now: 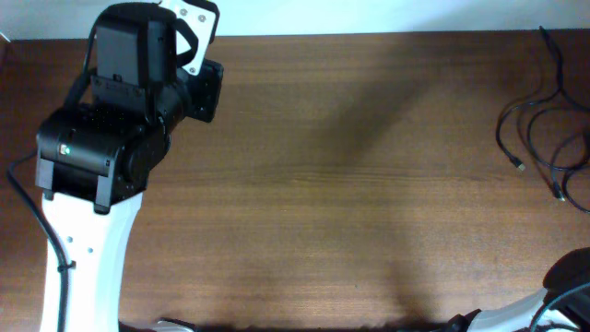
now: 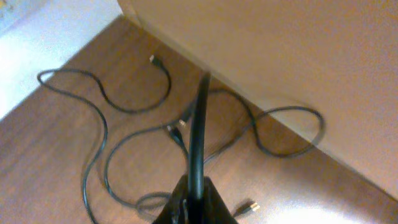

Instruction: Untangle cables

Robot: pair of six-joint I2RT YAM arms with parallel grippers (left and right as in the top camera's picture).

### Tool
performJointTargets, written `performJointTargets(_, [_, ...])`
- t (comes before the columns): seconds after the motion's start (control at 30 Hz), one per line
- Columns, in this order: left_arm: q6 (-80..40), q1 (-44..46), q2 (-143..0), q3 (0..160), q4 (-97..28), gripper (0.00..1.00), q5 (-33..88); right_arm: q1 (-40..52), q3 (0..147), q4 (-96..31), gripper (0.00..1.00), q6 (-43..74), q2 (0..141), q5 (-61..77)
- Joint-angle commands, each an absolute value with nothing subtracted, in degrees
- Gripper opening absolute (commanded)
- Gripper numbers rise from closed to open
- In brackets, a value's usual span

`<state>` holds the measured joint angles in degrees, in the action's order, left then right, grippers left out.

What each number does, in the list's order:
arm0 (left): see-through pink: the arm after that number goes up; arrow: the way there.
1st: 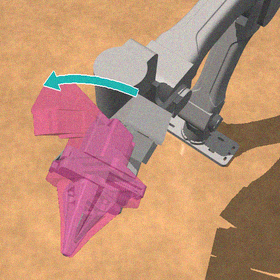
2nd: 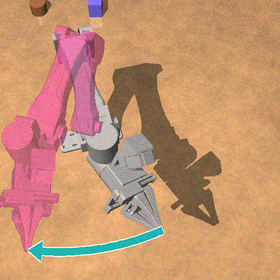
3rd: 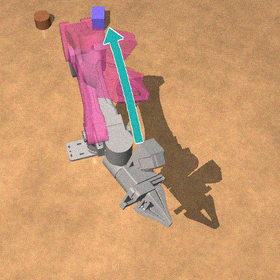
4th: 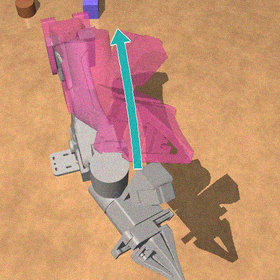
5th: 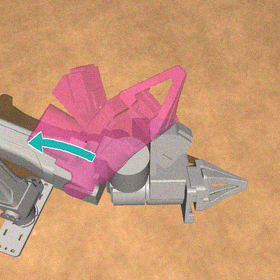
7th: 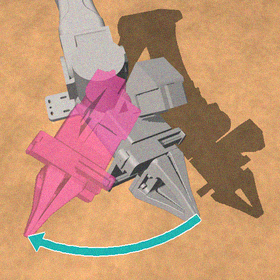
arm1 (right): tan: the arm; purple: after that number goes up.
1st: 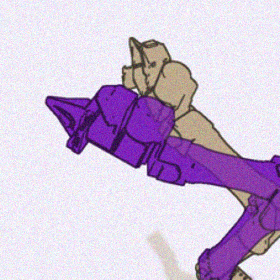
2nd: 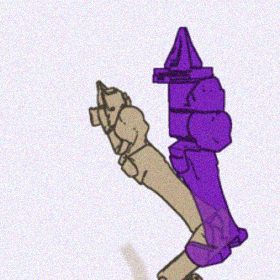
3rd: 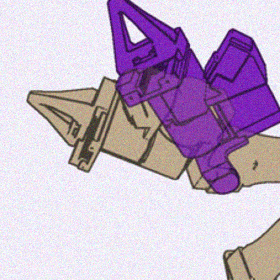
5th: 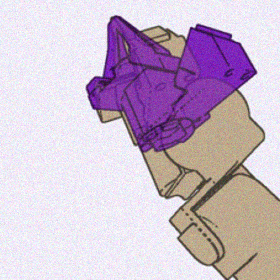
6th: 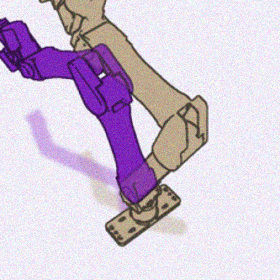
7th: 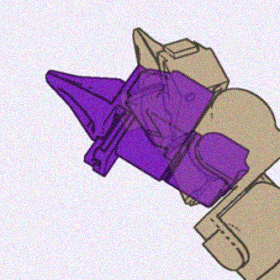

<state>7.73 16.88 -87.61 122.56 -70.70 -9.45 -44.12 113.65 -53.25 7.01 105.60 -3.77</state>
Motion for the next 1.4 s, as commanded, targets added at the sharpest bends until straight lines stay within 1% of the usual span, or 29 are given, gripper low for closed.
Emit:
performJointTargets(0.0, [8.45,16.71,-87.13,122.74,-71.33,0.0,-8.32,-43.94,103.09,-48.01,0.04,9.56,105.41,-2.0])
performJointTargets(0.13, [8.45,16.71,-87.15,122.74,-70.98,0.0,-8.29,-43.79,91.02,-39.33,0.04,9.54,105.41,-0.23])
performJointTargets(0.23, [8.47,16.71,-87.15,122.74,-70.76,0.0,-7.92,-43.79,84.82,-34.72,0.04,9.56,105.41,-0.19])
performJointTargets(0.43, [8.45,16.71,-87.15,122.74,-70.78,0.0,-7.7,-43.9,83.81,-33.87,0.04,9.54,105.54,-0.45])
performJointTargets(0.47, [8.47,16.71,-87.15,122.74,-70.81,0.0,-7.68,-43.9,83.81,-33.3,0.55,9.54,105.62,-0.47])
performJointTargets(0.5, [8.47,16.71,-87.15,122.74,-70.78,0.0,-7.66,-43.9,83.83,-32.88,0.99,9.56,105.6,-0.12])
performJointTargets(0.57, [8.49,16.71,-87.15,122.74,-70.74,0.0,-7.68,-43.9,85.06,-33.47,0.99,9.26,104.97,2.04])
performJointTargets(0.63, [8.49,16.71,-87.15,122.74,-70.72,0.0,-7.7,-43.88,89.25,-34.63,0.99,4.56,102.17,8.97])
performJointTargets(0.67, [8.47,16.71,-87.15,122.74,-70.74,0.0,-7.7,-43.88,92.29,-36.91,0.99,4.05,100.75,10.15])
performJointTargets(0.73, [8.47,16.71,-87.15,122.74,-70.74,0.0,-7.73,-43.83,104.07,-46.48,0.99,4.05,97.97,9.85])
performJointTargets(0.8, [8.47,16.71,-87.15,122.74,-70.76,0.0,-7.7,-43.83,110.69,-50.85,0.99,4.05,97.76,8.01])
performJointTargets(0.87, [8.47,16.71,-87.18,122.74,-70.85,0.0,-7.7,-43.86,109.71,-51.0,0.99,4.1,98.35,4.89])
performJointTargets(1.07, [8.49,16.71,-87.18,122.74,-70.87,0.0,-7.7,-41.65,108.77,-49.41,0.99,2.55,99.79,8.36])
performJointTargets(1.13, [8.6,16.71,-87.18,122.74,-70.74,0.02,-7.73,-38.41,112.95,-49.01,0.99,0.58,96.55,19.35])
performJointTargets(1.2, [8.67,16.71,-87.18,122.74,-70.74,0.04,-7.75,-33.76,121.78,-48.18,0.99,0.64,93.3,27.57])
performJointTargets(1.3, [8.67,16.71,-87.22,122.74,-70.74,0.04,-7.77,-24.58,135.92,-48.21,0.99,0.6,92.12,27.86])
performJointTargets(1.37, [8.67,16.71,-87.22,122.74,-70.74,0.06,-7.86,-19.64,137.8,-49.25,0.99,0.62,92.05,28.12])
